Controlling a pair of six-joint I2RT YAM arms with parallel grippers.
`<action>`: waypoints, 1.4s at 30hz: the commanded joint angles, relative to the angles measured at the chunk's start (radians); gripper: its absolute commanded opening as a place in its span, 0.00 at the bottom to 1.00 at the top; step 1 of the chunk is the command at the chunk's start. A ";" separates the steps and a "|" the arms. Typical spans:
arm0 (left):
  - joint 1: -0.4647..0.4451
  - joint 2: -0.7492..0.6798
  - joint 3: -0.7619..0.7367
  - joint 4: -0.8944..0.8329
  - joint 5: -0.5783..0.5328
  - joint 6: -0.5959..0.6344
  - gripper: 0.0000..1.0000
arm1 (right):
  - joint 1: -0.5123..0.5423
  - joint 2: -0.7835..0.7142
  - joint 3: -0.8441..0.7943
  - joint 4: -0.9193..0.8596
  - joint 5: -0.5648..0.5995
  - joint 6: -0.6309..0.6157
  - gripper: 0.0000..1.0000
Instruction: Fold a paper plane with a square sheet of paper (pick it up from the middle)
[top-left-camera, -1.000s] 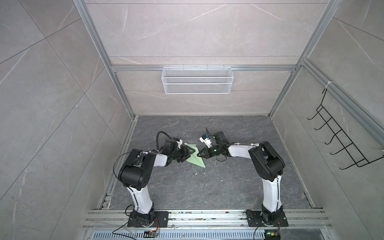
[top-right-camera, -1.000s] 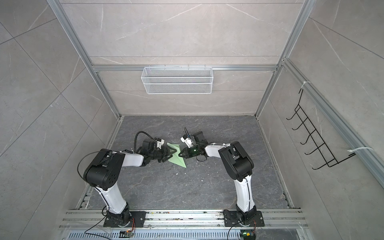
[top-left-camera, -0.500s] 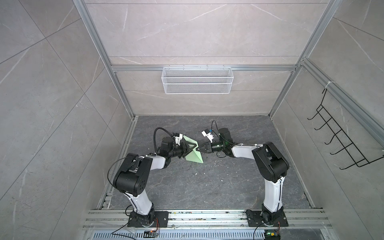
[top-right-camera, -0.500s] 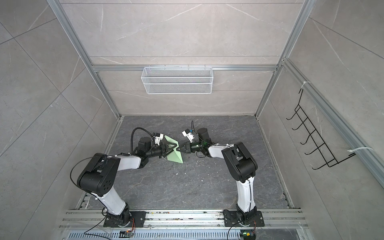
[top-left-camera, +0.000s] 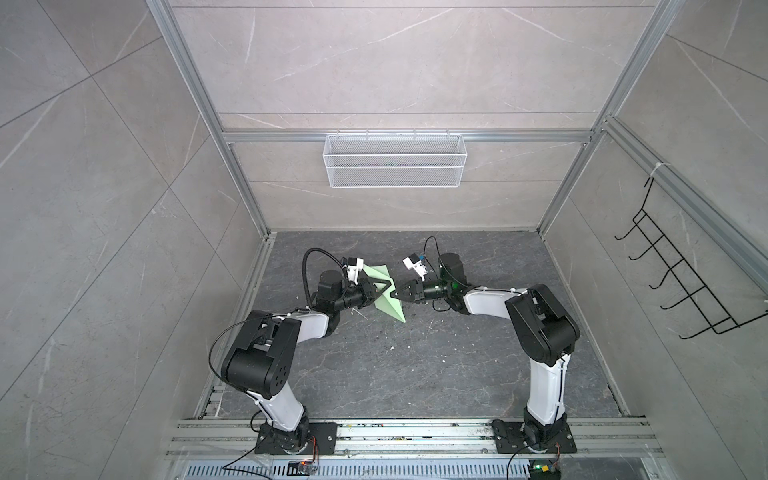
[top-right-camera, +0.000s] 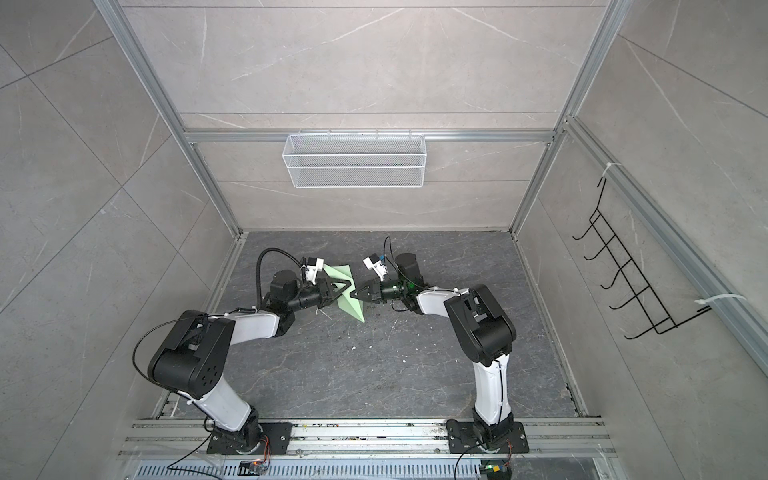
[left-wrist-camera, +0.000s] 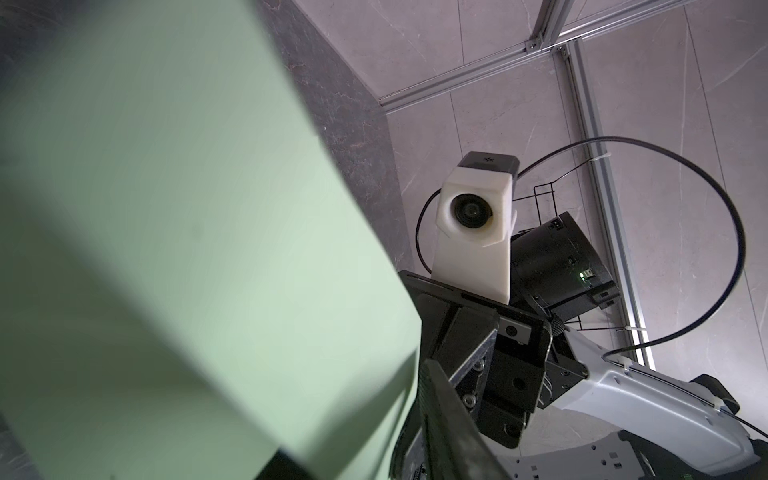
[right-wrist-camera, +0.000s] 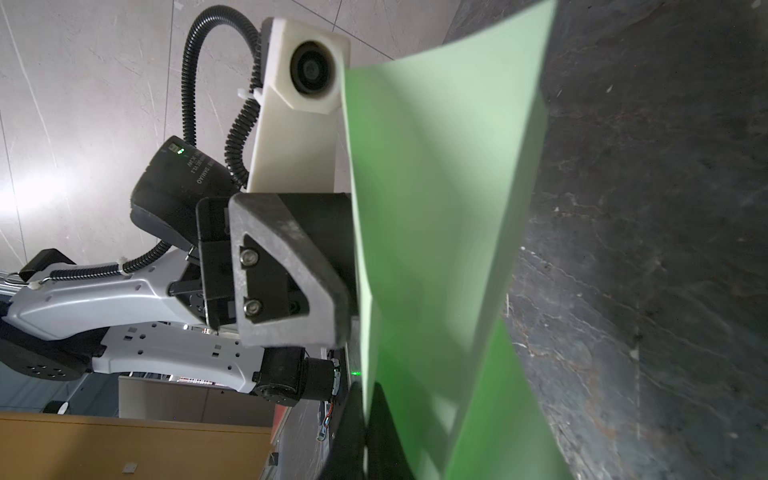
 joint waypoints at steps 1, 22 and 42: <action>0.010 -0.035 0.012 0.047 0.015 0.024 0.28 | -0.003 -0.032 -0.002 0.024 -0.019 0.018 0.07; -0.040 -0.234 0.390 -1.313 -0.725 0.572 0.10 | -0.072 -0.512 -0.185 -0.512 0.817 -0.438 0.62; -0.290 0.426 0.950 -1.858 -1.554 0.467 0.12 | -0.071 -0.665 -0.307 -0.580 1.094 -0.393 0.64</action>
